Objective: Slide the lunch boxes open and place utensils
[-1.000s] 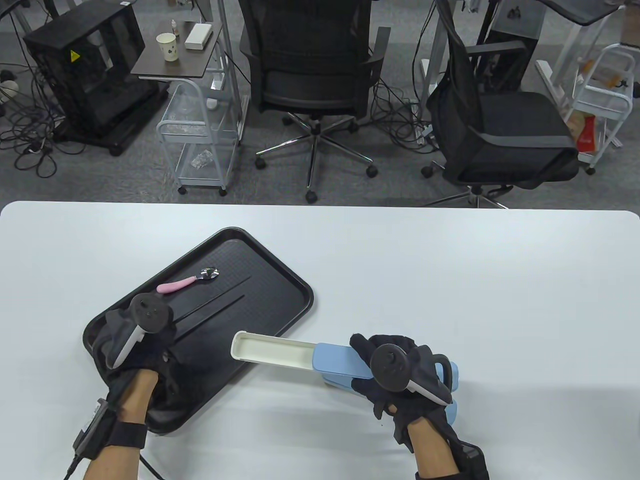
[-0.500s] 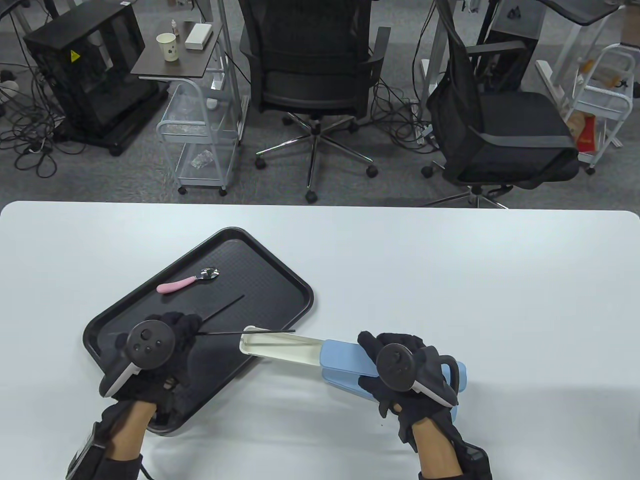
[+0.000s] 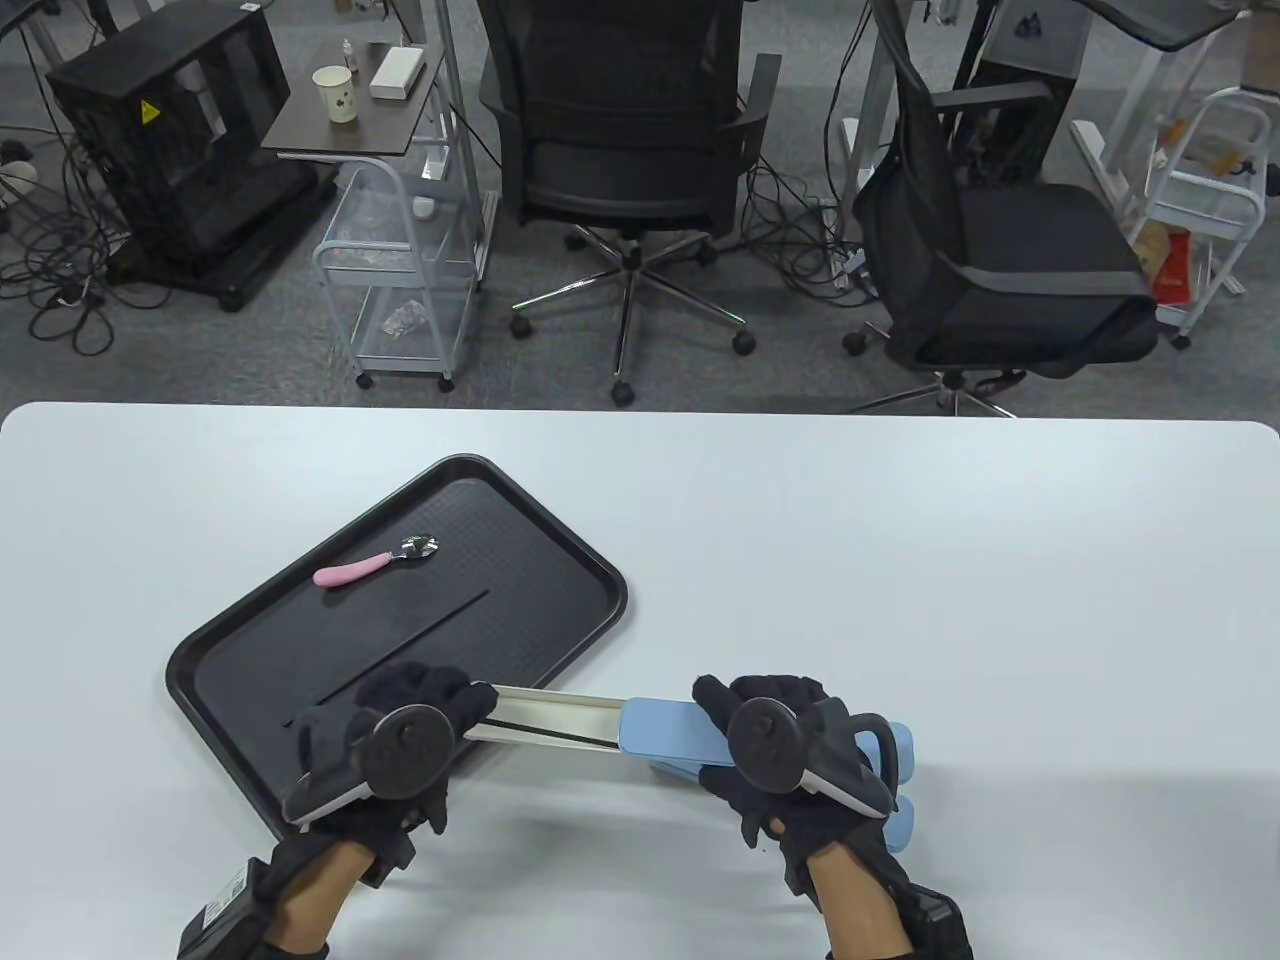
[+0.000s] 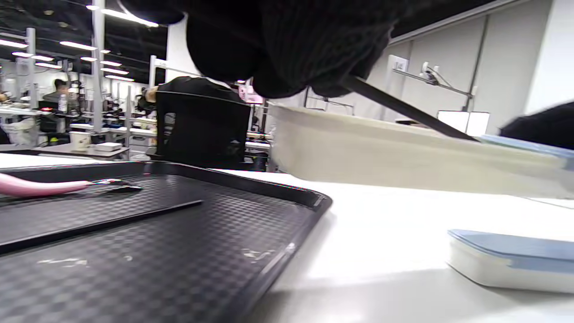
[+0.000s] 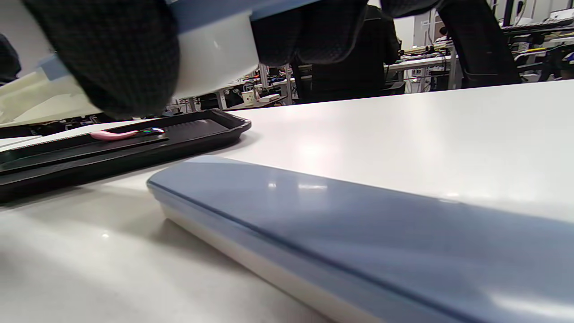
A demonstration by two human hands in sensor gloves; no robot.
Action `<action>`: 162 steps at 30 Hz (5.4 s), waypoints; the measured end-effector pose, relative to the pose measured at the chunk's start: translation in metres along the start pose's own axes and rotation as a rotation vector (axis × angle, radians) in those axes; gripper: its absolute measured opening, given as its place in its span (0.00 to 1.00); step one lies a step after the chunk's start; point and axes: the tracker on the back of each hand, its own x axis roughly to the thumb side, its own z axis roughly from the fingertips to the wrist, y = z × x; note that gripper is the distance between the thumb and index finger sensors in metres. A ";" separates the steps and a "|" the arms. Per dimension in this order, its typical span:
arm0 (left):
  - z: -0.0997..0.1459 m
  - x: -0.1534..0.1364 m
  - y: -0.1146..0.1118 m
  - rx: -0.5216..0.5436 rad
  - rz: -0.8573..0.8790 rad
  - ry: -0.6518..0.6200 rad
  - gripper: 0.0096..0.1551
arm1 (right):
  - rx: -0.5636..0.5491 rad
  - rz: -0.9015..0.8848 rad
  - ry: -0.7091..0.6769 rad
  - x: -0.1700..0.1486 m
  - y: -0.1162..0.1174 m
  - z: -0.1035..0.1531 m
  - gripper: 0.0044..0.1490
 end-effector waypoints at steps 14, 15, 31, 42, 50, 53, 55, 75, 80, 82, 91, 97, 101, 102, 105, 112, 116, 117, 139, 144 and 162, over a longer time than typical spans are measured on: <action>0.000 0.025 -0.010 -0.019 -0.056 -0.053 0.26 | 0.000 0.035 -0.039 0.016 0.002 0.001 0.52; 0.000 0.025 -0.009 -0.021 -0.055 -0.050 0.26 | 0.000 0.034 -0.039 0.016 0.001 0.001 0.52; 0.000 0.019 -0.009 -0.020 0.022 -0.038 0.29 | 0.005 0.032 -0.024 0.013 0.001 0.000 0.52; 0.005 -0.024 0.018 0.106 0.162 0.103 0.34 | -0.003 0.025 -0.002 0.007 0.000 0.000 0.52; 0.008 -0.080 0.020 0.079 0.287 0.318 0.37 | -0.010 0.022 0.003 0.005 -0.001 -0.001 0.52; 0.008 -0.097 0.019 0.058 0.281 0.416 0.37 | -0.015 0.020 0.005 0.004 -0.002 -0.001 0.52; 0.008 -0.107 0.019 0.045 0.290 0.477 0.38 | -0.017 0.017 0.008 0.003 -0.003 0.000 0.52; -0.030 -0.135 -0.033 -0.268 0.003 0.820 0.39 | 0.007 0.007 0.008 -0.001 -0.003 0.000 0.52; -0.031 -0.141 -0.050 -0.350 -0.042 0.858 0.35 | 0.006 0.001 0.015 -0.003 -0.004 0.001 0.52; -0.030 -0.142 -0.056 -0.370 -0.067 0.865 0.34 | 0.005 -0.006 0.017 -0.004 -0.004 0.002 0.52; -0.037 -0.132 -0.063 -0.376 -0.165 0.838 0.27 | 0.024 -0.008 0.017 -0.004 -0.004 0.003 0.52; -0.041 -0.126 -0.066 -0.363 -0.254 0.790 0.21 | 0.026 -0.010 0.017 -0.005 -0.004 0.002 0.52; -0.043 -0.127 -0.066 -0.374 -0.267 0.770 0.21 | 0.024 -0.012 0.017 -0.006 -0.004 0.002 0.52; -0.043 -0.128 -0.067 -0.373 -0.266 0.768 0.21 | 0.024 -0.013 0.018 -0.006 -0.004 0.002 0.52; -0.043 -0.130 -0.068 -0.350 -0.253 0.756 0.22 | 0.024 -0.015 0.018 -0.006 -0.004 0.001 0.52; -0.039 -0.131 -0.058 -0.318 -0.174 0.733 0.21 | 0.030 -0.012 0.018 -0.006 -0.003 0.000 0.52; -0.033 -0.131 -0.044 -0.238 -0.046 0.683 0.21 | 0.034 -0.009 0.021 -0.006 -0.002 -0.001 0.52; -0.031 -0.129 -0.039 -0.201 -0.011 0.654 0.21 | 0.035 -0.008 0.021 -0.006 -0.002 -0.001 0.52; 0.007 -0.077 0.004 0.067 0.231 0.265 0.22 | 0.041 0.000 0.050 -0.009 -0.001 -0.003 0.52; 0.009 -0.080 -0.002 0.022 0.219 0.258 0.22 | 0.035 -0.004 0.061 -0.011 -0.001 -0.002 0.52; 0.002 -0.003 -0.010 0.035 0.001 -0.036 0.23 | 0.024 0.009 -0.030 0.013 -0.002 0.001 0.52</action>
